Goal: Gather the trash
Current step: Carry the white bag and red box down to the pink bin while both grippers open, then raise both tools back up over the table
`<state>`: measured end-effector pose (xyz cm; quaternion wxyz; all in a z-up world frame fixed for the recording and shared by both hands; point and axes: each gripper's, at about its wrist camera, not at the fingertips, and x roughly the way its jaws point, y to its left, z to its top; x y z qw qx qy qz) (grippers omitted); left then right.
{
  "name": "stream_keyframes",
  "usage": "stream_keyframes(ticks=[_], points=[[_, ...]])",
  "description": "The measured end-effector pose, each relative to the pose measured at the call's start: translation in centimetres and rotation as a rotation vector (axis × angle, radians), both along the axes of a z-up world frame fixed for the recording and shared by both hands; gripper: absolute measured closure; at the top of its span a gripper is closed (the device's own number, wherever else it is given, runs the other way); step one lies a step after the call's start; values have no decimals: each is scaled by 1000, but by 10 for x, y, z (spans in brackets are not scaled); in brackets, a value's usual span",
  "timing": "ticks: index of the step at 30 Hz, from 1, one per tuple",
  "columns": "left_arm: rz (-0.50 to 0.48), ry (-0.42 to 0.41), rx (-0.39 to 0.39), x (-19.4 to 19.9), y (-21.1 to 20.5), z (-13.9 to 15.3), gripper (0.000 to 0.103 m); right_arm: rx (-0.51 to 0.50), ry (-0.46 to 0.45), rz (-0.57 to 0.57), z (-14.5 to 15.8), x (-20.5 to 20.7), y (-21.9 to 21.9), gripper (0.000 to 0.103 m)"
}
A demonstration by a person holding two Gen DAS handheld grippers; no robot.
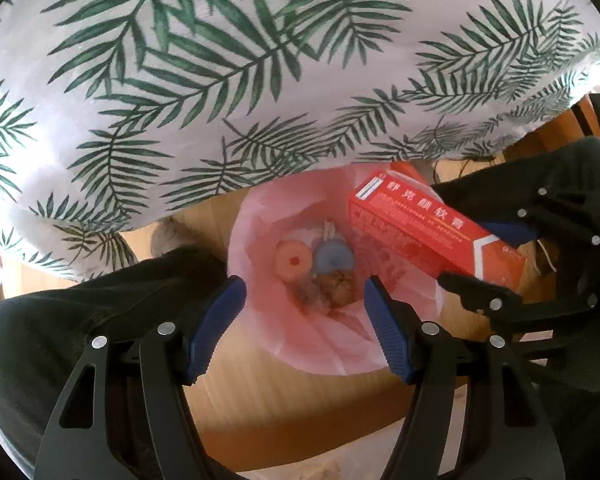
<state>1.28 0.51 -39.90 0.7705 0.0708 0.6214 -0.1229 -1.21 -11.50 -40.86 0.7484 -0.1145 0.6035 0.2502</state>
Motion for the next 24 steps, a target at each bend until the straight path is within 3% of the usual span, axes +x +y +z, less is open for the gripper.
stream_keyframes(ticks=[10,15,20,24], points=[[38,-1,15,2,7,-2,37,-9,-4,5,-12,6,4,58],[56,-6,21,4,10,-2,37,5,-16,-6,-11,9,2,40],[79,-10,15,7,13,-1,37,-6,-70,-36,-2,12,-4,9],[60,-28,18,6,9,5,37,-25,-102,-70,10,12,-12,5]])
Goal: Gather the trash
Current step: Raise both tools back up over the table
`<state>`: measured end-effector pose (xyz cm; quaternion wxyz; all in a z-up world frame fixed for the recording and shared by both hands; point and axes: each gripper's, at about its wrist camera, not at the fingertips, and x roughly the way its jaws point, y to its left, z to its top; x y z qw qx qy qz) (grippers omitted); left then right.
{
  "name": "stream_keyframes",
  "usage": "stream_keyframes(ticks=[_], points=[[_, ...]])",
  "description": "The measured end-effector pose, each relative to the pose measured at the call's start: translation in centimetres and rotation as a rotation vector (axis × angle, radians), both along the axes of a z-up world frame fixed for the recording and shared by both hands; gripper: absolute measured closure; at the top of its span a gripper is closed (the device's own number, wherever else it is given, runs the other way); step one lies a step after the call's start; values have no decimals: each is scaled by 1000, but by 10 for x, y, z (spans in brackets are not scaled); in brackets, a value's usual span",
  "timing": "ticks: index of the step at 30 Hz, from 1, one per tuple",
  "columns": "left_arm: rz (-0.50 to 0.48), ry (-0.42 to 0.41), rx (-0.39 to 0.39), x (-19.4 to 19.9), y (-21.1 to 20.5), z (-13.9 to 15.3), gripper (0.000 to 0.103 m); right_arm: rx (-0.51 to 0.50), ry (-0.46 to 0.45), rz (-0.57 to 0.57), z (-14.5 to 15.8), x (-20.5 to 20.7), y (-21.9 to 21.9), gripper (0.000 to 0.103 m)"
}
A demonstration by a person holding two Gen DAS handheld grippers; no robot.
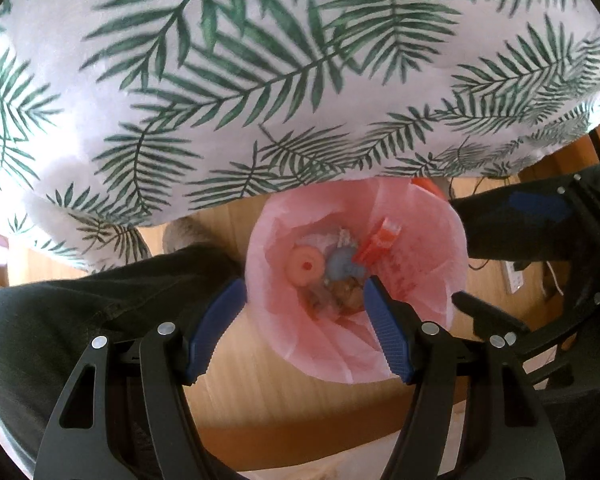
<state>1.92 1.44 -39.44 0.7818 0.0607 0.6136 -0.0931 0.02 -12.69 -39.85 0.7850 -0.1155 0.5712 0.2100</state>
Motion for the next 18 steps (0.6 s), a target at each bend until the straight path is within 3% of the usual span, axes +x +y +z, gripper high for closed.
stream_keyframes(ticks=[3,5,9,12,16,18], points=[[-33,-34,3,-2,-5,12,37,-43,-42,-31,14,-4,-4,5],[-65,-57,-26,-5,-8,26,34,-20,-64,-12,26,-10,-6,5],[-120,-159,-15,-16,-15,63,32,-65,-240,35,63,-33,-9,5],[-130,-234,-31,-24,-18,105,32,-39,-269,37,95,-39,-17,5],[-149,-366,-21,-26,-22,174,32,-2,-317,-48,153,-34,-34,5],[-148,-438,-39,-23,-21,209,29,33,-407,-74,193,-32,-43,5]])
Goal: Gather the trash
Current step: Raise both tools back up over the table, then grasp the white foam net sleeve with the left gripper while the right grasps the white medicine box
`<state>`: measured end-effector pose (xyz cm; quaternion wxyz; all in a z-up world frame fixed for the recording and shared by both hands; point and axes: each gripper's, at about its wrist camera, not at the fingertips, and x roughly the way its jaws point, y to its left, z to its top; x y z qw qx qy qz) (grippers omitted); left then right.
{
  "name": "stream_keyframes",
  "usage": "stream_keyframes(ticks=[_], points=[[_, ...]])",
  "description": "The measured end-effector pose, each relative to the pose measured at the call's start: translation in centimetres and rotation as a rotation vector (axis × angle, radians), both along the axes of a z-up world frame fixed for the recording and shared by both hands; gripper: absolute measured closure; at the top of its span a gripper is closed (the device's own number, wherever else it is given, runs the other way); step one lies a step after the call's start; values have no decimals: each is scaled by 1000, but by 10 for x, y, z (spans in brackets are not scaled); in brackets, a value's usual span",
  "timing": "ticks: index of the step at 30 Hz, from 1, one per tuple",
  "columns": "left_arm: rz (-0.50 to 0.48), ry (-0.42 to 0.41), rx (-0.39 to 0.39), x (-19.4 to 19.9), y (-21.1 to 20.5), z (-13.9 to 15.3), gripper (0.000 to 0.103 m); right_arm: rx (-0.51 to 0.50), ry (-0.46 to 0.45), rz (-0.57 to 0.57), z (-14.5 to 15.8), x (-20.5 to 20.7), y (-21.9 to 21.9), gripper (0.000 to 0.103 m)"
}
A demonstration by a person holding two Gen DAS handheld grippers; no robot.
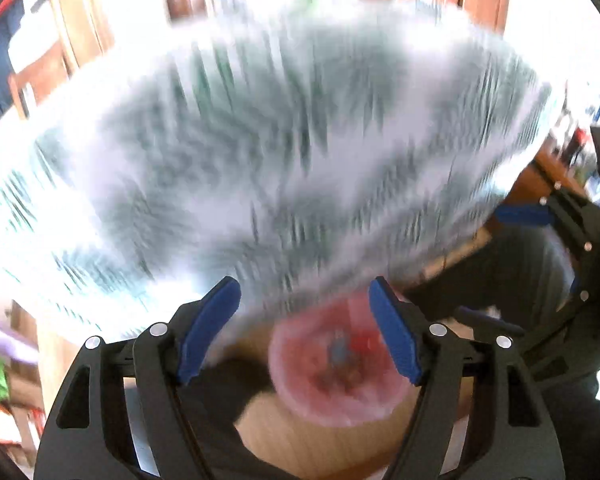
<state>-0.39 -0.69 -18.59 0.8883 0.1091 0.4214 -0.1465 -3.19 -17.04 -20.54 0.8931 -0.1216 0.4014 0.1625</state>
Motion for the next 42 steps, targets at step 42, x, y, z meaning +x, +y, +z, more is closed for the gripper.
stream_keyframes(ticks=[42], points=[[46,-80,-100,209,5,98,6,-39,1,107,103,283,9,25]])
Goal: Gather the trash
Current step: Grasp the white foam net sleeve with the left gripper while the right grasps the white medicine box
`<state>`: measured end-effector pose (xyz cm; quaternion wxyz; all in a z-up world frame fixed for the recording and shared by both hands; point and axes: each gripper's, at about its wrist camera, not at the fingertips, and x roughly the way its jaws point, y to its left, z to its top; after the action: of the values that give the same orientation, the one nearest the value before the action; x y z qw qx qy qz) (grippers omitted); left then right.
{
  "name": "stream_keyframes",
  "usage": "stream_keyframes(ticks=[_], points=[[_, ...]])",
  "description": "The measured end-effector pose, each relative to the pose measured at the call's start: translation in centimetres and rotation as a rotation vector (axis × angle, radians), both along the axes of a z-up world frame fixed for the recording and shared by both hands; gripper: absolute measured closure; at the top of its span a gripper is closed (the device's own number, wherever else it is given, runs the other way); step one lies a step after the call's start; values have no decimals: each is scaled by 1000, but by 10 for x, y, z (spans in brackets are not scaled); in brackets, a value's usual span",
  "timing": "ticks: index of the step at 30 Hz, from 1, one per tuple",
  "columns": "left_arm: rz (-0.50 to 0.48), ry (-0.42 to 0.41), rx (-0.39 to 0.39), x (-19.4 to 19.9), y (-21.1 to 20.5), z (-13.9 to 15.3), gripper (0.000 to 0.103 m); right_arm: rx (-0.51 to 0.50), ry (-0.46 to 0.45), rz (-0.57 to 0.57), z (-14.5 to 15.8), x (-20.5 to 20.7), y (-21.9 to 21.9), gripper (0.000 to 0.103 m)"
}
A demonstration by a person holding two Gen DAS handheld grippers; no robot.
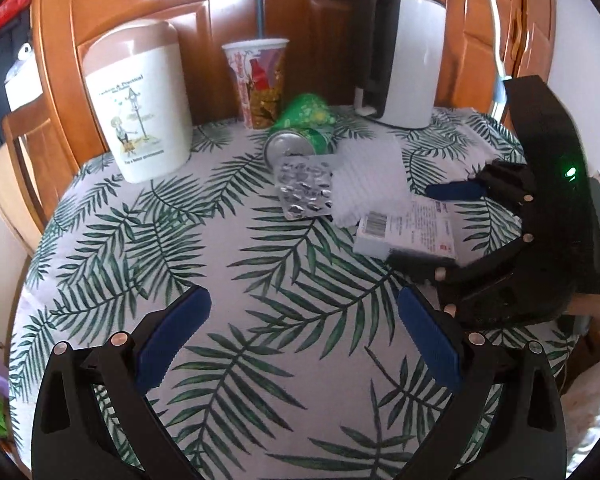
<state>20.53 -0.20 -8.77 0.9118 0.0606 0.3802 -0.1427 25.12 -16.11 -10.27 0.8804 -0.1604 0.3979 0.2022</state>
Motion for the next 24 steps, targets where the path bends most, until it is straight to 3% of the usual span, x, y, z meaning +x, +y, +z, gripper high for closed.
stream_keyframes(ticks=[5,13,20,24], points=[[-27,6,-17,2,-13,0,6,-27,9,-88,2,-21,-29,26],[-141,14,-75,15,-76,15,6,-22,33,-232,4,-60,-99,27],[-169,205,-211,54,-130,-2,6,-9,21,-250,6,-79,-121,27],[-141,245,-219,69,-147,-11,6,1,6,-252,4,-81,-122,26]])
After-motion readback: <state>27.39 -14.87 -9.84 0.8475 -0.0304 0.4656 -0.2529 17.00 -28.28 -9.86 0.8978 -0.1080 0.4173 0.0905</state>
